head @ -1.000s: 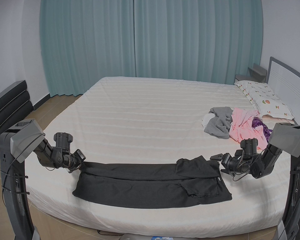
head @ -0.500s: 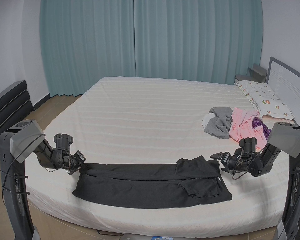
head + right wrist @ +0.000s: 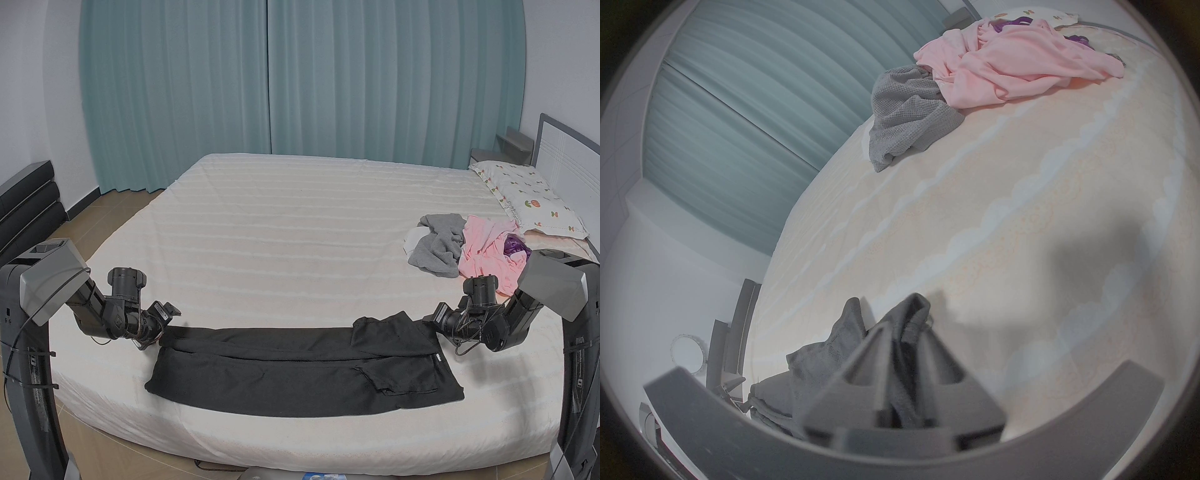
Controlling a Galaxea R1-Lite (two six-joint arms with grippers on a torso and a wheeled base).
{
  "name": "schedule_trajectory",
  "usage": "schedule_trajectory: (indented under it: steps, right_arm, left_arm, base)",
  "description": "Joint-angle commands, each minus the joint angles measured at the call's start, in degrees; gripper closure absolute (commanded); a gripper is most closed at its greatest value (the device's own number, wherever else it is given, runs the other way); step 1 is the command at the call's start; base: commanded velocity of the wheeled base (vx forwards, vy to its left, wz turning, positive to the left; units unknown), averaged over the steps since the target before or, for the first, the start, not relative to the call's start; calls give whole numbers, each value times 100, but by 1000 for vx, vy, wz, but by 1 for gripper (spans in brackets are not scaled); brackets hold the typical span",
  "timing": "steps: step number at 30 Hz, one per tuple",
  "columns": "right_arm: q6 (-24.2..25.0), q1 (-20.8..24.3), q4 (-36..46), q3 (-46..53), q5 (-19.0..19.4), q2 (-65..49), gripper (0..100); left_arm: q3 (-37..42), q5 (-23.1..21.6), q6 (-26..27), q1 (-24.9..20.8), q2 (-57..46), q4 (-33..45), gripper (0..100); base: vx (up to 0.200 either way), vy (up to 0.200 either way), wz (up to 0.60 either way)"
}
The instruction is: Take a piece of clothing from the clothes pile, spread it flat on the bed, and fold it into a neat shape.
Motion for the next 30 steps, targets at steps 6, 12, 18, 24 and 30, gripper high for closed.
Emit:
schedule_trajectory:
  steps: [6,12,18,24,30]
  right_arm:
    - [15,-123,-18,73,-10,-71,100]
    - [15,-220,-18,29,-1,-27,100]
    - [59,-211,-27,108,43,-124,0]
    - [68,-167,-739,504,61,-493,0]
    - [42,88,-923,723,254,-897,0]
  left_arm:
    - [174,-61,-7,12,-141,6,0]
    - [236,-88,-25,3,-176,6,0]
    - [236,-97,-42,3,-185,15,0]
    - [236,-360,-376,56,-370,24,0]
    - [315,-756,-543,161,-528,59,0]
  base:
    - [0,0,0]
    - [0,0,0]
    - [0,0,0]
    - [0,0,0]
    - [0,0,0]
